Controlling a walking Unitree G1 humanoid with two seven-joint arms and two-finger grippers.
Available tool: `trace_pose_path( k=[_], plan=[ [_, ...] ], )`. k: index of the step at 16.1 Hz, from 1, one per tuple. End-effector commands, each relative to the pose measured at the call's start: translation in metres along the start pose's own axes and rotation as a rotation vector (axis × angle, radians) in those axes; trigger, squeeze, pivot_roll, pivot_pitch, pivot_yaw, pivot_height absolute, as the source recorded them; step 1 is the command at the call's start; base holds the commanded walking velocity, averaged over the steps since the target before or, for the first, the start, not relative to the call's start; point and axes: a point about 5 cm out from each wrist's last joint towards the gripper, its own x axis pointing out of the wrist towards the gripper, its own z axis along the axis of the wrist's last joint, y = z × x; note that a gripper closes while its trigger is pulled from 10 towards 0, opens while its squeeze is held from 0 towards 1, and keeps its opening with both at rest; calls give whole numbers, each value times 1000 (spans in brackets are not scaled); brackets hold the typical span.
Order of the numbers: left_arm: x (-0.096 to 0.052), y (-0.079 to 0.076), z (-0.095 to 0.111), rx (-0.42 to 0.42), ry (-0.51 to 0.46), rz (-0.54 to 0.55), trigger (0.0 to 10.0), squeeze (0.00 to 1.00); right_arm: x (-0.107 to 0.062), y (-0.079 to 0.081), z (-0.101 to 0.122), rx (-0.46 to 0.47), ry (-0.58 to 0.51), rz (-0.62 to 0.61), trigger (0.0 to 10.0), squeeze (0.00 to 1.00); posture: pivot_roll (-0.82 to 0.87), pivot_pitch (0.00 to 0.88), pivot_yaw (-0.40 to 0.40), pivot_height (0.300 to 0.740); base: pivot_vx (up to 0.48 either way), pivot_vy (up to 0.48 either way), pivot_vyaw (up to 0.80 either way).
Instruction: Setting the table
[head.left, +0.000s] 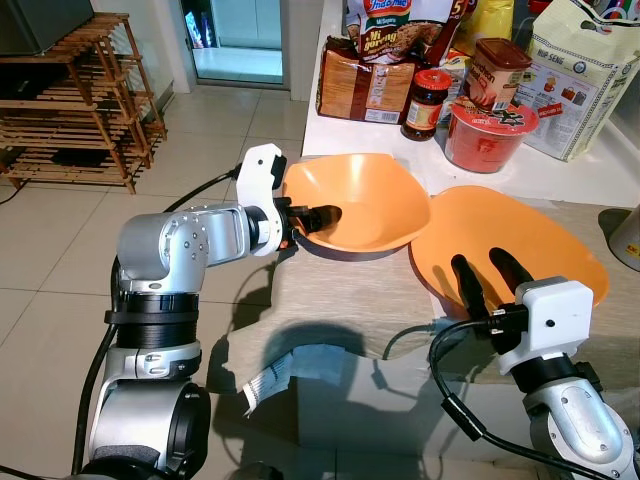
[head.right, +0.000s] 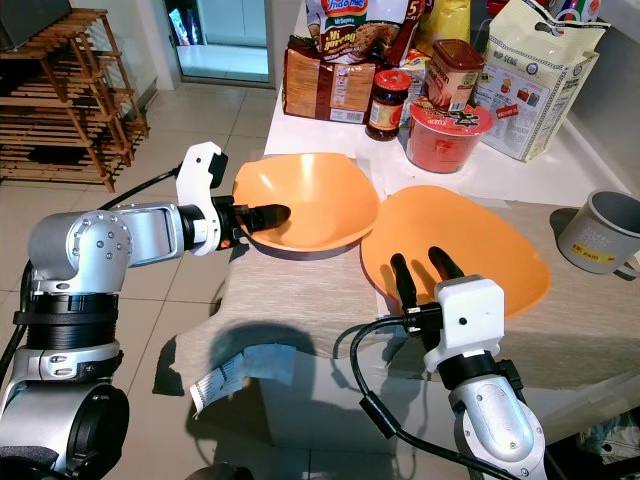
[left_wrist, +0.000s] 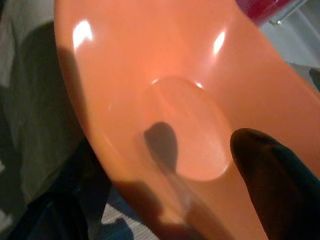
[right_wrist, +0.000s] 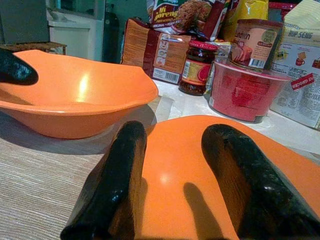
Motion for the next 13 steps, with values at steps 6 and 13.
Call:
trace_pose_path(
  k=[6,13],
  plan=[
    [2,2,-1,149,-61,27,0,0,3,2,-4,-3,21,2,10000,0,-24,23,-3,740,0,0,0],
    [7,3,-6,152,-103,-17,0,0,4,3,-4,-5,24,3,10000,0,-27,25,-6,740,0,0,0]
  ],
)
